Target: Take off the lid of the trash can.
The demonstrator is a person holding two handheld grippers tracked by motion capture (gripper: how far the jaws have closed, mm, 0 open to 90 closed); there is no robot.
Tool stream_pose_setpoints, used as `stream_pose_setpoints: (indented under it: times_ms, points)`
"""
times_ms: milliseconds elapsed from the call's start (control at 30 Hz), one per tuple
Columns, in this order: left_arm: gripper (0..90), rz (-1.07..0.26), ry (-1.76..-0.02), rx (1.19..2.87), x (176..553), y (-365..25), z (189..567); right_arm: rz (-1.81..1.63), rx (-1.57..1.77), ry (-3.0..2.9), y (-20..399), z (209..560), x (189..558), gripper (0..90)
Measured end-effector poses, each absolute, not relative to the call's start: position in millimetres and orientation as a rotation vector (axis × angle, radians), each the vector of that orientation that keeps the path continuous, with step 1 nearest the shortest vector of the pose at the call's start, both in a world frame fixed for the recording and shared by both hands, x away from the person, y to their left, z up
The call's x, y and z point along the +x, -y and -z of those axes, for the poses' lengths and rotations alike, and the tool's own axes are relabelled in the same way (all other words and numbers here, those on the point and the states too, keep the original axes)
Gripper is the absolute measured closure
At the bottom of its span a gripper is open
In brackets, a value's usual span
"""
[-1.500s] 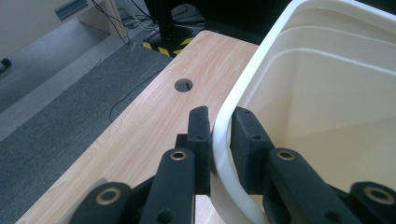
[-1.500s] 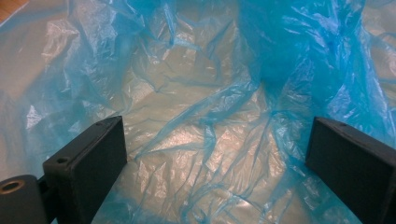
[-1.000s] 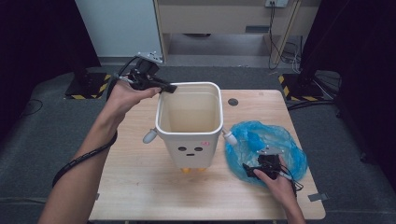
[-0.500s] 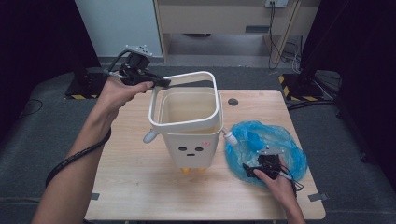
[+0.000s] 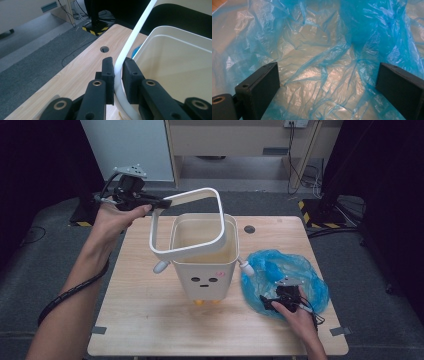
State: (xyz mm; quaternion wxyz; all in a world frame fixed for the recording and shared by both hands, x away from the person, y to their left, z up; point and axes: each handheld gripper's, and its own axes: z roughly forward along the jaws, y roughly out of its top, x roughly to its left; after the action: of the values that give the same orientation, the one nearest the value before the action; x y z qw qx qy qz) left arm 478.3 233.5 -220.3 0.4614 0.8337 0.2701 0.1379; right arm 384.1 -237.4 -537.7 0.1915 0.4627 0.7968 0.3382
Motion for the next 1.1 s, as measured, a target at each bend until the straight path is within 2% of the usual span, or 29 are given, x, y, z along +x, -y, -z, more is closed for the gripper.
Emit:
stream_pose_setpoints:
  times_ms: [667, 1100]
  points:
    - [80.2, -0.411, -0.724, 1.954, 451.0, -293.0, 226.9, -0.947, 1.299, -2.239, 237.6, 537.7, 384.1, 5.2]
    - [80.2, -0.436, -0.766, 1.923, 446.3, -315.1, 231.2, -0.947, 1.299, -2.239, 237.5, 537.7, 384.1, 5.2]
